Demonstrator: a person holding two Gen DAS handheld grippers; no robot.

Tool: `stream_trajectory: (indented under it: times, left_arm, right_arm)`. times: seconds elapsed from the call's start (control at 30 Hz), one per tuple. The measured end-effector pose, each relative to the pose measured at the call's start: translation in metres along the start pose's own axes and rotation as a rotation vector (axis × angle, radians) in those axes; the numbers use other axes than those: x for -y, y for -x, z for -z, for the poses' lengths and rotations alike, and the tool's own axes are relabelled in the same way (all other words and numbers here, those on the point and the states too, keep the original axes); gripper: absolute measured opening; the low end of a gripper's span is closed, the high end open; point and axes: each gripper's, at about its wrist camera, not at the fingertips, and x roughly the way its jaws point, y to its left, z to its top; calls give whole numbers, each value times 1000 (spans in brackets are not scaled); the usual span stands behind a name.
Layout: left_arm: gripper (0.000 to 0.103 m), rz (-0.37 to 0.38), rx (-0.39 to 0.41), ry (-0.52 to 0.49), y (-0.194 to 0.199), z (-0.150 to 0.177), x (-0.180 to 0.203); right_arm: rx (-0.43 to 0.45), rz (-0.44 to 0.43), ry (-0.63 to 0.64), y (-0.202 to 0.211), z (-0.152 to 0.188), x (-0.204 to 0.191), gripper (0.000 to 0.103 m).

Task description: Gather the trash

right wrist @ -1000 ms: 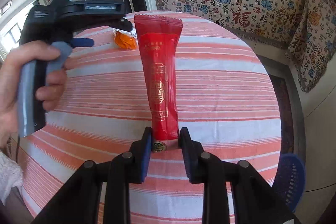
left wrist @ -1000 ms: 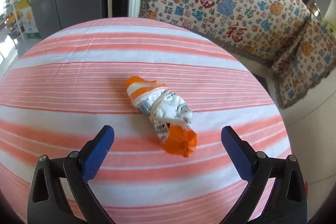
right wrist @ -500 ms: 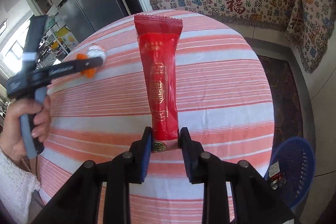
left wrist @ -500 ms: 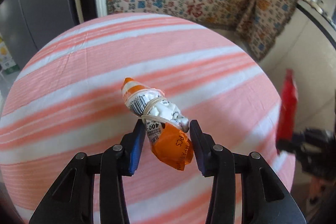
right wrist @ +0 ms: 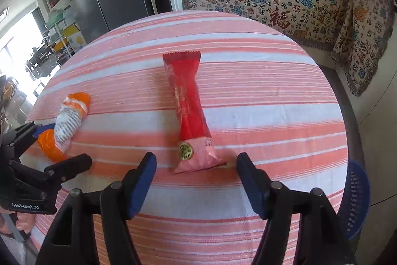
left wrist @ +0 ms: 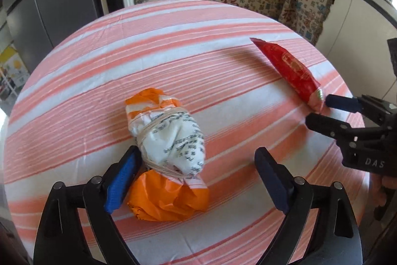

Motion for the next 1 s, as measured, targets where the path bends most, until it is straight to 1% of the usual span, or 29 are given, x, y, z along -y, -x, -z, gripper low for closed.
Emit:
stream_trajectory:
  times: [0.1,0.23,0.3,0.4,0.43,0.47,0.5,0.57,0.7,0.73,0.8,0.83,0.87,0.9,0.93,1.0]
  left_arm:
    - [93,-19,-19,43,2,2,-22]
    - [93,0,-49,54,11,12,-48]
    - [93,59,-46,65,18,14,-55]
    - [93,176,-22,120,28,8,-63]
    - [93,205,-23,134,28,4,-64]
    - [93,219,-28,139,26,-1,-63]
    - [93,218,-32,136,24,-5,-60]
    - [93,189,-46,117,16,-12,-52]
    - [90,145,-94,109,0,-21,-42]
    - [87,133,-99,106,-3,-23,-40]
    - [76,111,-106,98,-5,-27,-36]
    - [61,117,-109,96,-4,-28,-34]
    - [50,134,-112,96,-2,-27,-33]
    - [50,128,-110,93,0,-27,-32]
    - [49,113,-100,80,3,-28,-30]
    - [49,106,-78,58,11,-28,-26]
  right_arm:
    - [-8,41,51,1,3,-6,70]
    - [-71,29,74,3,-3,-5,70]
    - [-107,8,69,7,-11,-1,70]
    - [-115,-28,60,18,-25,1,70]
    - [-121,-39,64,20,-33,1,70]
    - [-127,-46,68,21,-39,0,70]
    - [-136,-52,69,22,-45,-2,70]
    - [-171,-57,82,17,-61,-5,70]
    - [-254,-26,133,-3,-79,-13,70]
    - [-277,-25,138,-10,-81,-14,69]
    - [-302,-13,133,-19,-83,-14,67]
    - [-308,-4,136,-21,-83,-14,59]
    - [-314,1,135,-24,-83,-14,34]
    - [-320,-6,127,-26,-83,-11,19]
    - [-318,-8,113,-25,-83,-8,16]
    - [-293,-20,83,-16,-83,-1,15]
